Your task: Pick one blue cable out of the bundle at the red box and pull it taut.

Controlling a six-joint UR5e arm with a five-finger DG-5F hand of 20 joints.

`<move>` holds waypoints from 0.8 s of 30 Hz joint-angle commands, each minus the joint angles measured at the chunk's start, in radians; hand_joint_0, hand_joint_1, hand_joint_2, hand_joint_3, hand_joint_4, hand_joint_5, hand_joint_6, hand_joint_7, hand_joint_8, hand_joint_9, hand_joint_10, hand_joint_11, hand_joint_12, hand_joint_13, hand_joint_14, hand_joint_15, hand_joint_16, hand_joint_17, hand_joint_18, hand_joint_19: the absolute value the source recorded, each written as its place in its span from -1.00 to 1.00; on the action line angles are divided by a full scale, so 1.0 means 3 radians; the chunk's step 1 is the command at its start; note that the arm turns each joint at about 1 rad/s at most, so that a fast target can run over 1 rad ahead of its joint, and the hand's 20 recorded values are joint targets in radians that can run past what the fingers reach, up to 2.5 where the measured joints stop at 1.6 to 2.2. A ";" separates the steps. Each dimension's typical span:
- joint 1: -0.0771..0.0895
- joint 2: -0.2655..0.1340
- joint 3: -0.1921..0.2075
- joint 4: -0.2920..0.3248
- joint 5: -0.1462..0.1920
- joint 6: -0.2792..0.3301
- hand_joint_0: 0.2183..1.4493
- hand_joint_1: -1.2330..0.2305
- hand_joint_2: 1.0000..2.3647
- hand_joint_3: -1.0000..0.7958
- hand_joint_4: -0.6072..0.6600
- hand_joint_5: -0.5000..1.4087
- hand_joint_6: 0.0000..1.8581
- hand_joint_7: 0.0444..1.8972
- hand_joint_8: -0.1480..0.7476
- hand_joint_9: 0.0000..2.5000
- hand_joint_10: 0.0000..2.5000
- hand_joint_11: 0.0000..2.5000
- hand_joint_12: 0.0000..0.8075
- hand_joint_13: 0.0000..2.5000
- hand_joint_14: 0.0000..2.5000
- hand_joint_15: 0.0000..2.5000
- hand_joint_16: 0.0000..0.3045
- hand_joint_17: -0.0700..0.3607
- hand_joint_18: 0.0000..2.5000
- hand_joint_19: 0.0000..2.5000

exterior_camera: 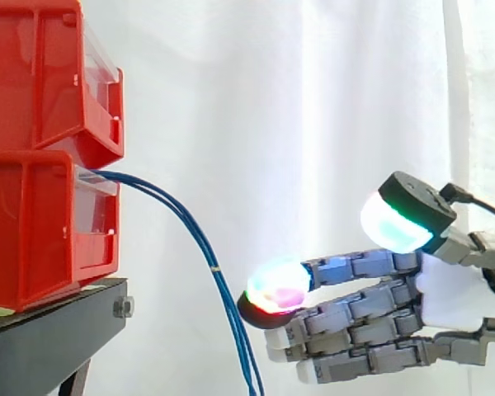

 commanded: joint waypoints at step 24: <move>0.0172 -0.0293 0.0175 0.0405 0.0098 -0.0008 -0.56 -0.30 -1.00 -0.44 0.50 -0.67 -0.46 -0.30 0.06 -0.62 -1.00 -0.95 -0.09 -0.87 -1.00 -0.96 -0.65 -0.12 -1.00 -1.00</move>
